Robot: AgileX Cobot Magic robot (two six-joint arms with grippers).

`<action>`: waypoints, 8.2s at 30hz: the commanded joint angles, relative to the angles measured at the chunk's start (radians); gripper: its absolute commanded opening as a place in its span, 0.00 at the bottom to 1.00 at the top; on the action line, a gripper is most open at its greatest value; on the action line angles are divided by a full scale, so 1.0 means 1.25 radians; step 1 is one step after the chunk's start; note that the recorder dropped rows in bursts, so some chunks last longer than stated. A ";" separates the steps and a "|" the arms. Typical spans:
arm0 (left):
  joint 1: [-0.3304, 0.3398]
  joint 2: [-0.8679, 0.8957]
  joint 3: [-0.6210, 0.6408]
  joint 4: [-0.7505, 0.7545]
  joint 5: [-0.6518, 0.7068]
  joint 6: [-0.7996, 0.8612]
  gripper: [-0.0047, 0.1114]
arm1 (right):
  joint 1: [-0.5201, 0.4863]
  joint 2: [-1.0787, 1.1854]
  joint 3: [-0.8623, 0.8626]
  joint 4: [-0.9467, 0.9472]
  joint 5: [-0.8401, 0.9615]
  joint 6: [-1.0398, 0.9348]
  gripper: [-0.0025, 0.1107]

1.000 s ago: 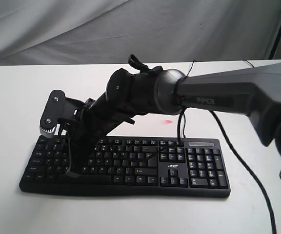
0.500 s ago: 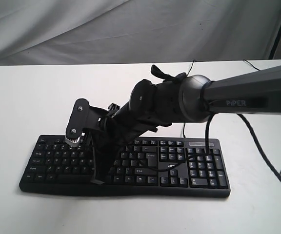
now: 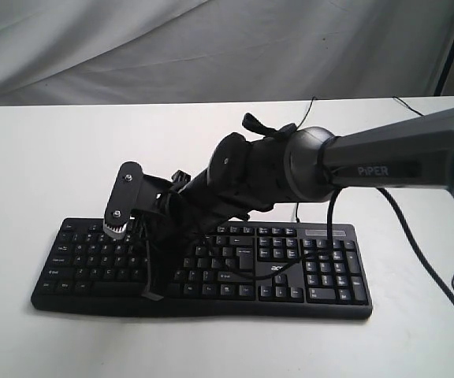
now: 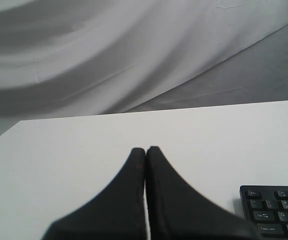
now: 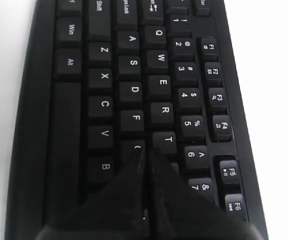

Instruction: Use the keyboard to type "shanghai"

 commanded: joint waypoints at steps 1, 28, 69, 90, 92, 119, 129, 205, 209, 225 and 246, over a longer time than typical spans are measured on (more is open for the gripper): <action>-0.003 0.003 0.004 0.000 -0.004 -0.002 0.05 | -0.002 0.001 0.006 0.010 -0.004 -0.013 0.02; -0.003 0.003 0.004 0.000 -0.004 -0.002 0.05 | -0.002 0.018 0.006 0.010 -0.001 -0.028 0.02; -0.003 0.003 0.004 0.000 -0.004 -0.002 0.05 | 0.065 0.002 -0.043 0.058 -0.028 -0.010 0.02; -0.003 0.003 0.004 0.000 -0.004 -0.002 0.05 | 0.100 0.163 -0.293 -0.138 0.044 0.218 0.02; -0.003 0.003 0.004 0.000 -0.004 -0.002 0.05 | 0.100 0.169 -0.293 -0.138 0.030 0.218 0.02; -0.003 0.003 0.004 0.000 -0.004 -0.002 0.05 | 0.100 0.189 -0.293 -0.129 -0.003 0.213 0.02; -0.003 0.003 0.004 0.000 -0.004 -0.002 0.05 | 0.100 0.191 -0.293 -0.132 0.000 0.213 0.02; -0.003 0.003 0.004 0.000 -0.004 -0.002 0.05 | 0.024 -0.002 0.034 -0.098 -0.007 0.101 0.02; -0.003 0.003 0.004 0.000 -0.004 -0.002 0.05 | 0.024 -0.002 0.034 -0.099 -0.007 0.099 0.02; -0.003 0.003 0.004 0.000 -0.004 -0.002 0.05 | 0.018 0.013 0.033 -0.097 0.004 0.098 0.02; -0.003 0.003 0.004 0.000 -0.004 -0.002 0.05 | 0.032 0.045 -0.083 -0.081 0.035 0.110 0.02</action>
